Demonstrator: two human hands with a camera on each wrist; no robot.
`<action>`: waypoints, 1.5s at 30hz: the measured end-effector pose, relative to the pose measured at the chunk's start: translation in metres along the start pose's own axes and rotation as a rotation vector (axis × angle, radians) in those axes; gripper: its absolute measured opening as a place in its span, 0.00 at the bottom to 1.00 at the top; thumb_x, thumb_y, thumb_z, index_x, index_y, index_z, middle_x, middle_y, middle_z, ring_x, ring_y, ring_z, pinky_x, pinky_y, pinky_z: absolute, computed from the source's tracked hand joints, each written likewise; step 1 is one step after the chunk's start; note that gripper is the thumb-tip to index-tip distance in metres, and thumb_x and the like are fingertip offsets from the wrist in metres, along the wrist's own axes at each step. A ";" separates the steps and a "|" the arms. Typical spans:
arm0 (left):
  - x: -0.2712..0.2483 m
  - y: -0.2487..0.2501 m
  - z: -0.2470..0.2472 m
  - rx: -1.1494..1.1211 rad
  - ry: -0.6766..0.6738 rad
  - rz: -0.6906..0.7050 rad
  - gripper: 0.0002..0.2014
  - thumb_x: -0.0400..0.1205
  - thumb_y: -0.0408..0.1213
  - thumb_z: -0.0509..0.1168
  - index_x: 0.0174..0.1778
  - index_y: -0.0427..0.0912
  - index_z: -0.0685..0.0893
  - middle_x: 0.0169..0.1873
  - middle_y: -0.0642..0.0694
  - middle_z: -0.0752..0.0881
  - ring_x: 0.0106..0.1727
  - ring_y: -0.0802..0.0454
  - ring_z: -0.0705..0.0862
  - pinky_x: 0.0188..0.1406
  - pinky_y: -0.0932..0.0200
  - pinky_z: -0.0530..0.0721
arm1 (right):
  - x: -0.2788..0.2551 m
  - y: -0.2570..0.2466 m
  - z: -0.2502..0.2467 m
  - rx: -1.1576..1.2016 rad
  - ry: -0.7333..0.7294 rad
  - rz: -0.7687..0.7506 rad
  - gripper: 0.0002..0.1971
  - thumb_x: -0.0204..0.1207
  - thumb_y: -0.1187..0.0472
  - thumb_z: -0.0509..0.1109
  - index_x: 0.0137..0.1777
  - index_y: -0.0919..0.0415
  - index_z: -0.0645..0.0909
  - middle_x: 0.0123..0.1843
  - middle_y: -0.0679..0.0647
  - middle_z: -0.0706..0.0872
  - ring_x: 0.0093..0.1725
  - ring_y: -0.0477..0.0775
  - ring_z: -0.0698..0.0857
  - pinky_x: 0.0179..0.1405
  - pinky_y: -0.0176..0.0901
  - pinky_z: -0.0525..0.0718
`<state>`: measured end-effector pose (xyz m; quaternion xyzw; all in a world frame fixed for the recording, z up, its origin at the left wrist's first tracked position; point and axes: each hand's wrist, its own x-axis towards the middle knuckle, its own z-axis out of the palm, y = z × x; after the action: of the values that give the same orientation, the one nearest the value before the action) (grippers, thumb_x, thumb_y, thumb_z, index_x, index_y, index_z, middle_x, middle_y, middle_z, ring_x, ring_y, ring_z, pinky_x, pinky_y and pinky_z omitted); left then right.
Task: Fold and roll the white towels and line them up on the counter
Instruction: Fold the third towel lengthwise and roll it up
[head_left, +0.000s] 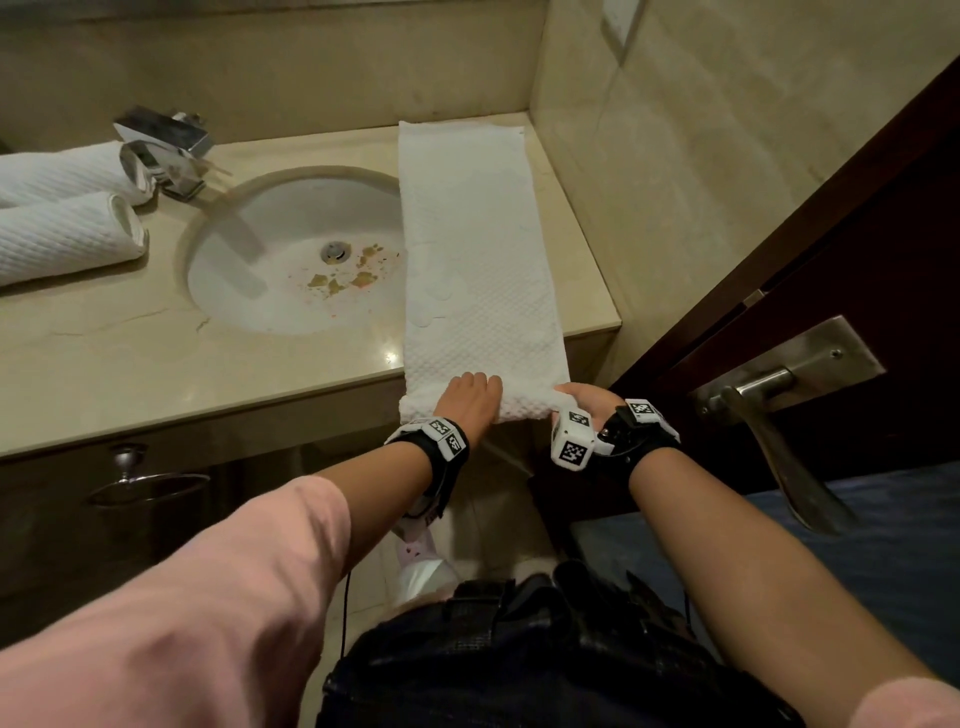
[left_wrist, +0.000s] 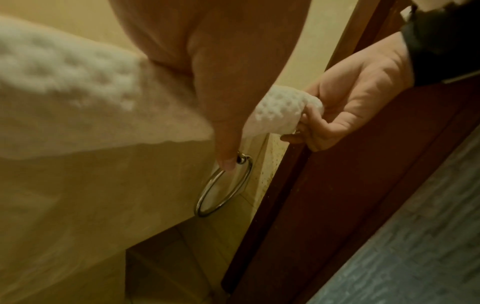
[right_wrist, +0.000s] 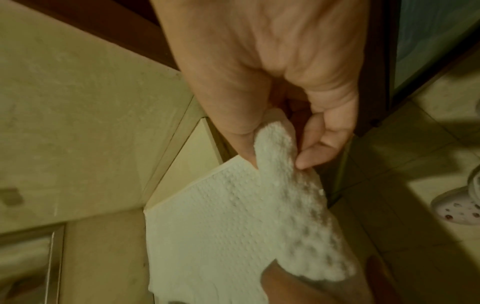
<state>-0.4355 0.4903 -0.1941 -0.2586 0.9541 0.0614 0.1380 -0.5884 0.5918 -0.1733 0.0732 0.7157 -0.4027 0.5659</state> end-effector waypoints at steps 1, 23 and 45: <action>0.003 -0.002 -0.003 -0.008 -0.019 0.003 0.10 0.82 0.26 0.54 0.58 0.36 0.74 0.55 0.38 0.80 0.55 0.40 0.78 0.52 0.52 0.72 | -0.001 -0.001 0.002 0.029 0.032 0.003 0.10 0.82 0.54 0.64 0.49 0.62 0.77 0.41 0.55 0.82 0.37 0.52 0.82 0.18 0.36 0.84; 0.031 -0.025 -0.033 -0.064 -0.300 -0.015 0.21 0.79 0.48 0.68 0.64 0.39 0.77 0.63 0.39 0.73 0.66 0.38 0.70 0.60 0.46 0.74 | -0.011 0.006 0.048 -1.599 0.462 -1.164 0.19 0.50 0.74 0.79 0.38 0.61 0.78 0.37 0.57 0.81 0.36 0.59 0.80 0.33 0.48 0.77; 0.053 -0.055 -0.046 -0.389 -0.331 -0.001 0.19 0.73 0.48 0.75 0.57 0.44 0.83 0.51 0.45 0.85 0.54 0.46 0.81 0.51 0.57 0.74 | 0.000 -0.014 0.063 -1.691 0.398 -1.041 0.15 0.64 0.71 0.76 0.51 0.63 0.81 0.50 0.59 0.81 0.49 0.60 0.79 0.44 0.48 0.77</action>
<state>-0.4626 0.4092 -0.1680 -0.2672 0.8887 0.2853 0.2398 -0.5489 0.5411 -0.1691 -0.6069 0.7905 0.0592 0.0566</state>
